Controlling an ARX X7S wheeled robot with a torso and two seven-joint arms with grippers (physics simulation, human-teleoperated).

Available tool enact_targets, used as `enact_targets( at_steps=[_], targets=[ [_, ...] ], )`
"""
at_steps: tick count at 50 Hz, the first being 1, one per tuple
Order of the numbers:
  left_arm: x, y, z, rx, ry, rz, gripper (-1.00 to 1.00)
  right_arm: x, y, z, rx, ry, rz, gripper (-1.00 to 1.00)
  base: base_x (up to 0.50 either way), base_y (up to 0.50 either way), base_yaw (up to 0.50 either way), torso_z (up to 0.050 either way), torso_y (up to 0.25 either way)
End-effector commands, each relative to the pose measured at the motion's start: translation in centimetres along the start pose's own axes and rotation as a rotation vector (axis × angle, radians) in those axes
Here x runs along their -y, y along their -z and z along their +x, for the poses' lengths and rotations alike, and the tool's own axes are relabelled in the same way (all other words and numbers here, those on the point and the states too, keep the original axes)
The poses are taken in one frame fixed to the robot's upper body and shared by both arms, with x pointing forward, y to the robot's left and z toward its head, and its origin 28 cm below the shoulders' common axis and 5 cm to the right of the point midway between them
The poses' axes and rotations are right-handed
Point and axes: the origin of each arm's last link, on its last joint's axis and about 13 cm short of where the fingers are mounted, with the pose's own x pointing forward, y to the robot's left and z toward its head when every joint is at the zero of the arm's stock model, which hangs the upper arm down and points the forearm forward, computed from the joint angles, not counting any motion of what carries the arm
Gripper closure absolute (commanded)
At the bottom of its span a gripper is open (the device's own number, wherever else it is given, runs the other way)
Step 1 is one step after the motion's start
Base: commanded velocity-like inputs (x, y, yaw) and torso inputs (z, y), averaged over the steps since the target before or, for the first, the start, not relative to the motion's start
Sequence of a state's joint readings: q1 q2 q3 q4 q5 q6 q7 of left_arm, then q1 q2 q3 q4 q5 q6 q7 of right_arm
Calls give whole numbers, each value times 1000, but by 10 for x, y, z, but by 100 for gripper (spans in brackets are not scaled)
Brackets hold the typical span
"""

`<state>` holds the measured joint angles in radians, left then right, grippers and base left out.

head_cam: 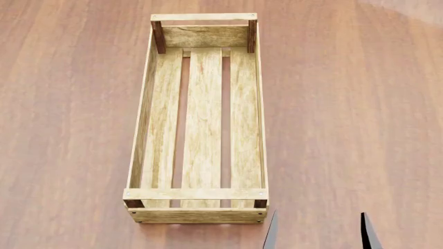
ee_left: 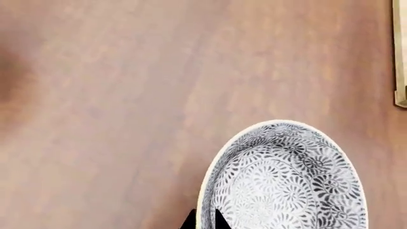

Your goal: Stack the right bowl on the left bowl and place them in the tray.

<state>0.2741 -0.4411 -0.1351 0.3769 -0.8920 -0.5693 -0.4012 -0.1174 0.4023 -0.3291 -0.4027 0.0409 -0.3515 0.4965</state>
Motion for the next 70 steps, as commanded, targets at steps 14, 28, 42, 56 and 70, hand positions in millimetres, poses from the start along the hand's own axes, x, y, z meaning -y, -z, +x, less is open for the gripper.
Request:
enact_targets(
  at_steps=[14, 28, 42, 56, 70],
  targets=[
    [6, -44, -14, 306, 34, 200, 100, 0, 0, 2, 15, -4, -14, -100, 0, 0, 0, 0, 0],
    [9, -83, -22, 462, 36, 288, 100, 0, 0, 2, 14, -4, -12, -100, 0, 0, 0, 0, 0],
    [0, -111, -37, 561, -22, 259, 100, 1, -1, 3, 16, -1, -9, -100, 0, 0, 0, 0, 0],
    [-25, -141, -60, 652, -152, 122, 100, 1, -1, 2, 15, -1, -11, -100, 0, 0, 0, 0, 0],
    [-49, -163, -73, 705, -256, 9, 100, 0, 1, 2, 11, -5, -11, -100, 0, 0, 0, 0, 0]
  ],
)
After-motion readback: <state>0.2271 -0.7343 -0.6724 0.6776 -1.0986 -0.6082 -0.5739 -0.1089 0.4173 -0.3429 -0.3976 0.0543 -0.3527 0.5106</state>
